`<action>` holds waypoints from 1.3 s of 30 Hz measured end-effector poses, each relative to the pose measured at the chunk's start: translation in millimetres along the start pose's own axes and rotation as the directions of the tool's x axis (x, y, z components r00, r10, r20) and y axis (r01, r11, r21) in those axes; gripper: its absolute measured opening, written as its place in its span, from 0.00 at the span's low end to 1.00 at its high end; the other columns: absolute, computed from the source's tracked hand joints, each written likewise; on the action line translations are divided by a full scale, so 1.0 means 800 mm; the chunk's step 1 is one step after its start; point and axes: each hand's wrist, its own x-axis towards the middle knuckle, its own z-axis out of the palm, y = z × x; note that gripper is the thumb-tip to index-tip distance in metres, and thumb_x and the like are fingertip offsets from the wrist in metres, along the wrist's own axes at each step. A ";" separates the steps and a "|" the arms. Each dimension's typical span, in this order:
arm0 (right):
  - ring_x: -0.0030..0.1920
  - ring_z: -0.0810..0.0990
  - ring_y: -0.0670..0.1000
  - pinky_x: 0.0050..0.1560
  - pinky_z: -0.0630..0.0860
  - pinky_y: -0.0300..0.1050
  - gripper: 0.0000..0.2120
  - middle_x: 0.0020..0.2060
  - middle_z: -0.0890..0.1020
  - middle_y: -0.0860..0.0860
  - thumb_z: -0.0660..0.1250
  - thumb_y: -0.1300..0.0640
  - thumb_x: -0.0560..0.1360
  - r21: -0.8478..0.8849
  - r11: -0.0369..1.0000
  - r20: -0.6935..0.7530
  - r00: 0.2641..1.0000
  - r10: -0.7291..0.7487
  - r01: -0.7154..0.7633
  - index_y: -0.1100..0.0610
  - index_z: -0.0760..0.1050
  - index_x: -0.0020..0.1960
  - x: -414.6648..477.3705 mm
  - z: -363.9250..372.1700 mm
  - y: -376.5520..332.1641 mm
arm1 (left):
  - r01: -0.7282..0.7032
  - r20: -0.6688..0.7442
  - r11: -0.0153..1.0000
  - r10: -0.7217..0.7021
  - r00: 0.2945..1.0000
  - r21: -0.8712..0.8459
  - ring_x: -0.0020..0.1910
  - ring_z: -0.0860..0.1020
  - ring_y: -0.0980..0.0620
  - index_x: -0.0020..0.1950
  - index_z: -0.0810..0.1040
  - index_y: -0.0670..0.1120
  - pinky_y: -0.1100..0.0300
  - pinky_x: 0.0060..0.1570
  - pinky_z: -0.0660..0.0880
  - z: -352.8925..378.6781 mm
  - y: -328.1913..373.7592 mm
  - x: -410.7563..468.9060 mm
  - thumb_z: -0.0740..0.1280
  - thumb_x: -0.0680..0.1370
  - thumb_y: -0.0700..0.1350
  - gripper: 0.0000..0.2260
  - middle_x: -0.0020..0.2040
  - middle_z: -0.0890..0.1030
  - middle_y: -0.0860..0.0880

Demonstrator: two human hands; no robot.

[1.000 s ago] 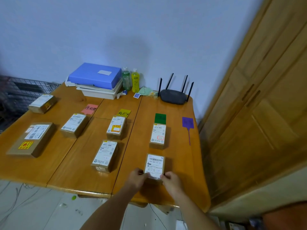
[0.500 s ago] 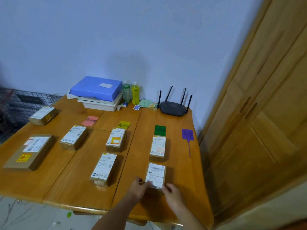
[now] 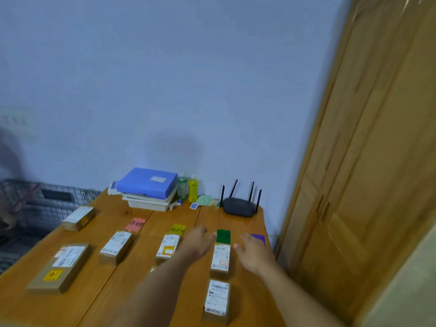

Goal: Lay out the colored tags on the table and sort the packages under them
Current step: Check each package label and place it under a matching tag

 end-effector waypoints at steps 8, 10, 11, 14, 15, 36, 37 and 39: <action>0.77 0.63 0.55 0.74 0.64 0.52 0.28 0.78 0.64 0.51 0.53 0.41 0.83 -0.107 0.988 -0.186 0.974 -0.130 0.111 0.53 0.62 0.79 -0.015 -0.186 -0.073 | -0.169 -0.090 0.950 0.198 0.976 0.264 0.68 0.73 0.43 0.75 0.68 0.43 0.49 0.64 0.72 -0.152 0.119 -0.021 0.59 0.81 0.61 0.29 0.73 0.72 0.43; 0.79 0.58 0.54 0.76 0.60 0.52 0.29 0.80 0.60 0.50 0.51 0.40 0.83 -0.140 0.982 -0.191 0.970 -0.150 0.124 0.53 0.58 0.80 -0.018 -0.211 -0.088 | -0.176 -0.099 0.933 0.217 0.971 0.314 0.68 0.73 0.43 0.75 0.67 0.43 0.48 0.62 0.72 -0.176 0.129 -0.025 0.58 0.82 0.61 0.28 0.73 0.70 0.44; 0.79 0.58 0.54 0.76 0.59 0.52 0.30 0.80 0.59 0.50 0.51 0.40 0.83 -0.148 0.981 -0.199 0.968 -0.154 0.126 0.52 0.58 0.80 -0.018 -0.220 -0.095 | -0.176 -0.104 0.921 0.224 0.969 0.348 0.68 0.72 0.43 0.74 0.68 0.44 0.47 0.62 0.73 -0.187 0.131 -0.025 0.57 0.82 0.62 0.28 0.72 0.70 0.44; 0.79 0.57 0.54 0.76 0.58 0.52 0.30 0.80 0.59 0.50 0.51 0.39 0.83 -0.178 0.975 -0.218 0.961 -0.170 0.132 0.53 0.57 0.80 -0.022 -0.237 -0.115 | -0.185 -0.116 0.875 0.262 0.958 0.447 0.68 0.71 0.44 0.73 0.70 0.46 0.45 0.62 0.73 -0.215 0.125 -0.026 0.55 0.81 0.64 0.28 0.71 0.72 0.45; 0.79 0.57 0.54 0.76 0.58 0.52 0.30 0.80 0.59 0.50 0.51 0.39 0.83 -0.188 0.974 -0.222 0.960 -0.170 0.129 0.53 0.57 0.80 -0.023 -0.239 -0.123 | -0.186 -0.118 0.854 0.275 0.954 0.485 0.68 0.71 0.44 0.73 0.70 0.46 0.46 0.62 0.73 -0.224 0.120 -0.026 0.54 0.81 0.64 0.28 0.71 0.73 0.45; 0.80 0.54 0.55 0.79 0.50 0.52 0.33 0.80 0.59 0.53 0.48 0.37 0.82 -0.188 0.970 -0.223 0.955 -0.194 0.153 0.56 0.57 0.80 0.043 -0.064 -0.551 | -0.102 -0.108 0.703 0.248 0.963 0.704 0.71 0.69 0.45 0.74 0.69 0.48 0.48 0.71 0.64 -0.536 -0.240 0.010 0.46 0.81 0.67 0.32 0.72 0.73 0.47; 0.80 0.54 0.55 0.79 0.50 0.52 0.34 0.80 0.59 0.53 0.48 0.37 0.82 -0.190 0.970 -0.208 0.960 -0.189 0.150 0.56 0.56 0.80 0.050 -0.050 -0.571 | -0.096 -0.099 0.699 0.233 0.967 0.709 0.72 0.68 0.45 0.75 0.68 0.48 0.48 0.72 0.64 -0.548 -0.262 0.014 0.45 0.81 0.67 0.33 0.73 0.72 0.47; 0.80 0.53 0.55 0.79 0.49 0.51 0.34 0.80 0.58 0.53 0.48 0.37 0.82 -0.196 0.969 -0.185 0.965 -0.187 0.150 0.56 0.56 0.81 0.067 -0.030 -0.607 | -0.081 -0.095 0.700 0.209 0.973 0.710 0.73 0.68 0.45 0.75 0.68 0.48 0.48 0.72 0.63 -0.570 -0.303 0.025 0.45 0.81 0.68 0.33 0.74 0.72 0.47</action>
